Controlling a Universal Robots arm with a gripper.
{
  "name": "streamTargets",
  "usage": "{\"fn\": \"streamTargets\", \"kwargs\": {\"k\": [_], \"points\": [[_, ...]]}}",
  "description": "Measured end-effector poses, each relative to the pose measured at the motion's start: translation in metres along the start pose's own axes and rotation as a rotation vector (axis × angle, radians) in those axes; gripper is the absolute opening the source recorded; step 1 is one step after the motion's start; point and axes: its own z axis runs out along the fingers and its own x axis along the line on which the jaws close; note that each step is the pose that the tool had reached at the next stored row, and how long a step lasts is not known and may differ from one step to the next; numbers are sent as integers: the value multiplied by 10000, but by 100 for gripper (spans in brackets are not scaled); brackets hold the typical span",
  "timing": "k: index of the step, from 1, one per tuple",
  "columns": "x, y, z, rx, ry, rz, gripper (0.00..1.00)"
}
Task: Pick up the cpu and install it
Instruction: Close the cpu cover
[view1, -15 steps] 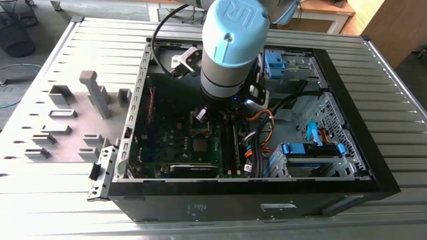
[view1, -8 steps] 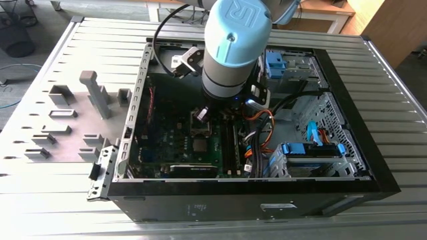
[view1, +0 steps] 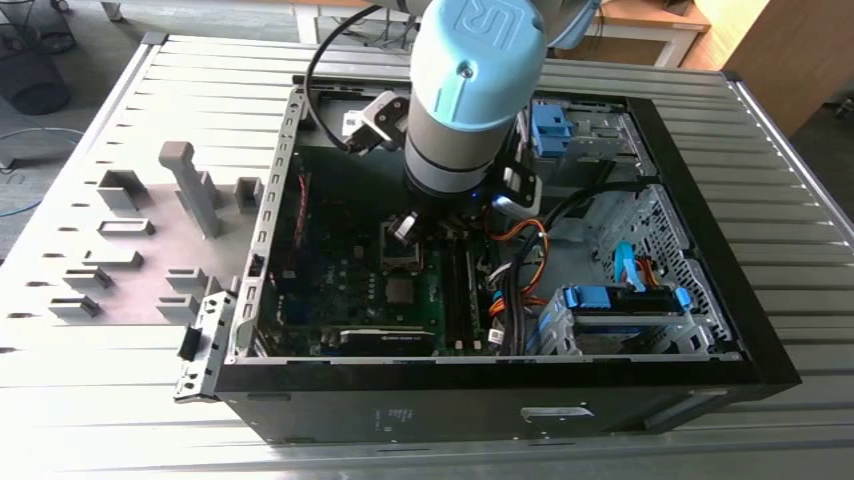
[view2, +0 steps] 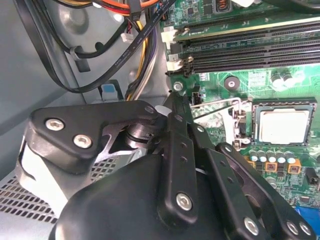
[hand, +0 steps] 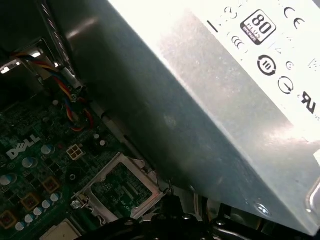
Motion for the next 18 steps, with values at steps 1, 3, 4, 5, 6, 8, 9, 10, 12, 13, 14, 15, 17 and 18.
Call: {"fn": "streamTargets", "kwargs": {"k": [1,3,4,5,6,8,9,10,12,13,14,15,17,18], "points": [[0,0,-6,-3,3,-13,11],[-1,-1,-18,-10,9,-38,11],[-1,-2,-23,-13,11,-51,11],[0,-3,-30,-16,14,-65,11],[-1,-4,-36,-18,17,-77,11],[0,-6,-46,-24,22,-99,11],[0,-7,-51,-27,25,-110,11],[1,-9,-55,-29,26,-121,11],[1,-12,-65,-35,32,-144,11],[1,-14,-69,-37,34,-154,11],[2,-15,-74,-40,37,-165,11],[2,-16,-79,-42,39,-175,11],[4,-20,-89,-47,43,-195,11],[5,-22,-95,-49,46,-203,11]]}}
